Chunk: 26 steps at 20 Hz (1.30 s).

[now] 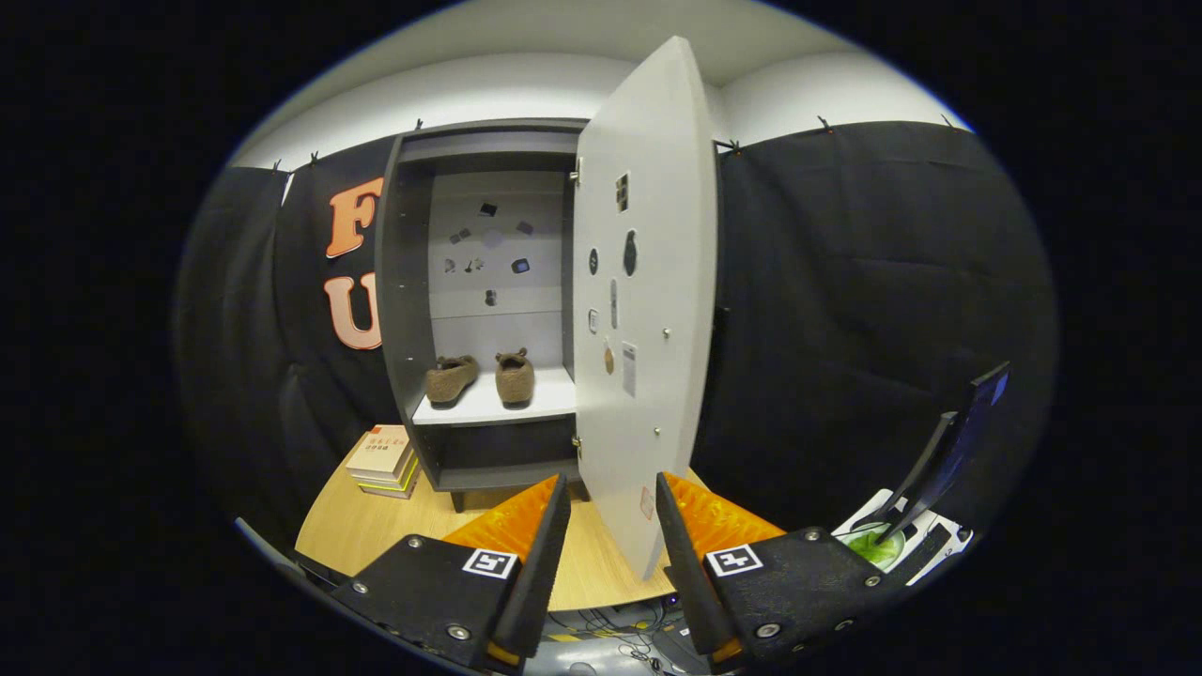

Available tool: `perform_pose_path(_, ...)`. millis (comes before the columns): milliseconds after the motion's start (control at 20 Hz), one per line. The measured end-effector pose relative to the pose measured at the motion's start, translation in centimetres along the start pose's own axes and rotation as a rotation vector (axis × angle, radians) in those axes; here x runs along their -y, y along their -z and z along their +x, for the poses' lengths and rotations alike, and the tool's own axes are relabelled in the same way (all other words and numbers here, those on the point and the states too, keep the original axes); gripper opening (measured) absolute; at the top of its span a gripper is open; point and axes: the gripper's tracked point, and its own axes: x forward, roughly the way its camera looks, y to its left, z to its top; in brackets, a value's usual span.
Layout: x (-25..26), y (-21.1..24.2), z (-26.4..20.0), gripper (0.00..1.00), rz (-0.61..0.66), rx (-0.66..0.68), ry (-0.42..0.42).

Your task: Open the shoe cabinet door, grab the shoes and put them into the shoe cabinet, then close the shoe cabinet door.

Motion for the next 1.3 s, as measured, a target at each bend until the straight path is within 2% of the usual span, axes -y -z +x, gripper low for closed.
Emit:
perform_pose_path(250, 4.6, -0.4, 1.6, 0.64, 0.019, 0.016, 0.032)
perform_pose_path(500, 7.0, 0.3, 3.2, 0.66, 0.032, 0.031, 0.035)
perform_pose_path(850, 8.6, 1.1, 8.3, 0.69, 0.066, 0.019, -0.019)
perform_pose_path(1300, 7.7, 1.7, 11.7, 0.74, 0.062, 0.005, -0.098)
